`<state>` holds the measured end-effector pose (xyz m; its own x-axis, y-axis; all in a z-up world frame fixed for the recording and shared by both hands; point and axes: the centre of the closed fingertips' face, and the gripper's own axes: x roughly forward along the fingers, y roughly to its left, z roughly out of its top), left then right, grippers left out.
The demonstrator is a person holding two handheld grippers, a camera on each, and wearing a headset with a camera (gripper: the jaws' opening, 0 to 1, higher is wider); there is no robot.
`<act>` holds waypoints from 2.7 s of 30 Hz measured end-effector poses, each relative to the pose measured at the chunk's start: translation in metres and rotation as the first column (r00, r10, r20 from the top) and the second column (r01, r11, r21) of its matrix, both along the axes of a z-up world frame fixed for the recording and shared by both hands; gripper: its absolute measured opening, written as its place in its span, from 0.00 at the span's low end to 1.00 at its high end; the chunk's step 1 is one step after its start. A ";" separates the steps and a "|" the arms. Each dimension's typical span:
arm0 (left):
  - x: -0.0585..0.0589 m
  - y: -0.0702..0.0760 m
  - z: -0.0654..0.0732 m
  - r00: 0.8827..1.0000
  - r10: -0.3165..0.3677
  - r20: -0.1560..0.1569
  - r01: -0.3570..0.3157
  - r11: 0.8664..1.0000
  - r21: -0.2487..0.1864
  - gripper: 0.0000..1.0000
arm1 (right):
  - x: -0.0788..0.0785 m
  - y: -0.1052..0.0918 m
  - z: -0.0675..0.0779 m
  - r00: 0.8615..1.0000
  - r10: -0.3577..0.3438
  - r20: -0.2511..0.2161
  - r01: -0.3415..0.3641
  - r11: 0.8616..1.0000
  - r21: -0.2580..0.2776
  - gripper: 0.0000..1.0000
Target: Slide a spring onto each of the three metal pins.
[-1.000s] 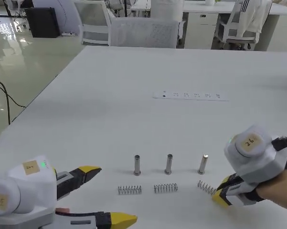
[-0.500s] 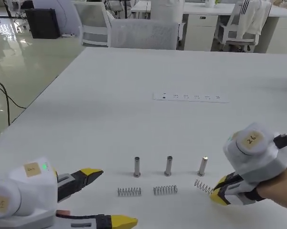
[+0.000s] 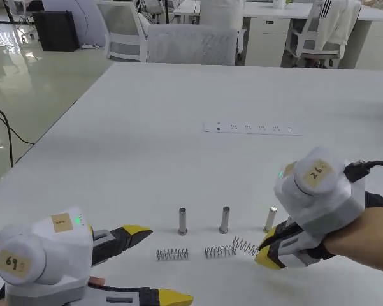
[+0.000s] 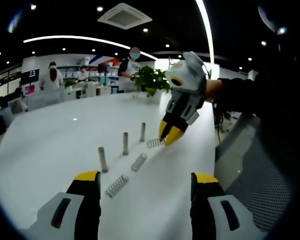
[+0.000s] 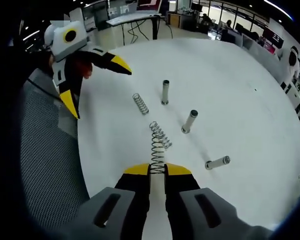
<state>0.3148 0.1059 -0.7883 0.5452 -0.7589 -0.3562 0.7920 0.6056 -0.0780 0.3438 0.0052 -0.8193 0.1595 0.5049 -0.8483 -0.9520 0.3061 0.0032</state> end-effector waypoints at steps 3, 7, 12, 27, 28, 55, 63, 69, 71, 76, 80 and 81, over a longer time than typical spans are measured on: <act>0.001 -0.005 0.003 1.000 -0.020 0.004 0.020 1.000 0.000 0.66 | -0.004 0.006 0.004 0.999 0.037 0.005 -0.037 0.999 -0.002 0.08; 0.001 -0.013 0.004 0.998 -0.056 0.006 0.056 0.998 0.012 0.63 | -0.006 0.012 0.007 0.997 0.071 0.014 -0.071 0.997 -0.004 0.08; 0.000 -0.020 0.003 0.996 -0.092 0.003 0.092 0.996 0.018 0.59 | -0.010 0.017 0.011 0.994 0.103 0.018 -0.103 0.995 -0.007 0.08; -0.003 -0.035 0.007 0.983 -0.179 0.026 0.178 0.983 0.042 0.37 | -0.026 0.035 0.017 0.977 0.210 0.019 -0.210 0.977 -0.023 0.08; -0.003 -0.036 0.007 0.983 -0.184 0.028 0.182 0.982 0.044 0.35 | -0.027 0.036 0.017 0.976 0.218 0.020 -0.217 0.976 -0.025 0.08; -0.020 -0.047 -0.003 0.952 -0.302 0.045 0.294 0.947 0.128 0.04 | -0.054 0.039 0.025 0.926 0.377 -0.024 -0.378 0.925 -0.046 0.08; -0.021 -0.046 -0.002 0.947 -0.315 0.058 0.304 0.941 0.151 0.04 | -0.055 0.040 0.032 0.937 0.344 -0.060 -0.346 0.938 -0.020 0.08; -0.022 -0.047 -0.006 0.938 -0.341 0.072 0.320 0.925 0.206 0.03 | -0.058 0.044 0.038 0.946 0.310 -0.094 -0.314 0.949 -0.029 0.08; -0.024 -0.049 -0.008 0.931 -0.357 0.078 0.332 0.915 0.231 0.03 | -0.060 0.045 0.041 0.950 0.286 -0.126 -0.290 0.957 -0.019 0.08; -0.026 -0.050 -0.011 0.925 -0.373 0.077 0.344 0.905 0.251 0.02 | -0.061 0.052 0.047 0.953 0.278 -0.122 -0.281 0.960 -0.004 0.08; -0.023 -0.048 -0.009 0.930 -0.359 0.077 0.332 0.913 0.237 0.02 | -0.059 0.058 0.051 0.957 0.272 -0.102 -0.271 0.962 0.026 0.08; -0.021 -0.047 -0.009 0.934 -0.350 0.075 0.325 0.918 0.229 0.02 | -0.057 0.060 0.052 0.958 0.273 -0.085 -0.271 0.962 0.037 0.08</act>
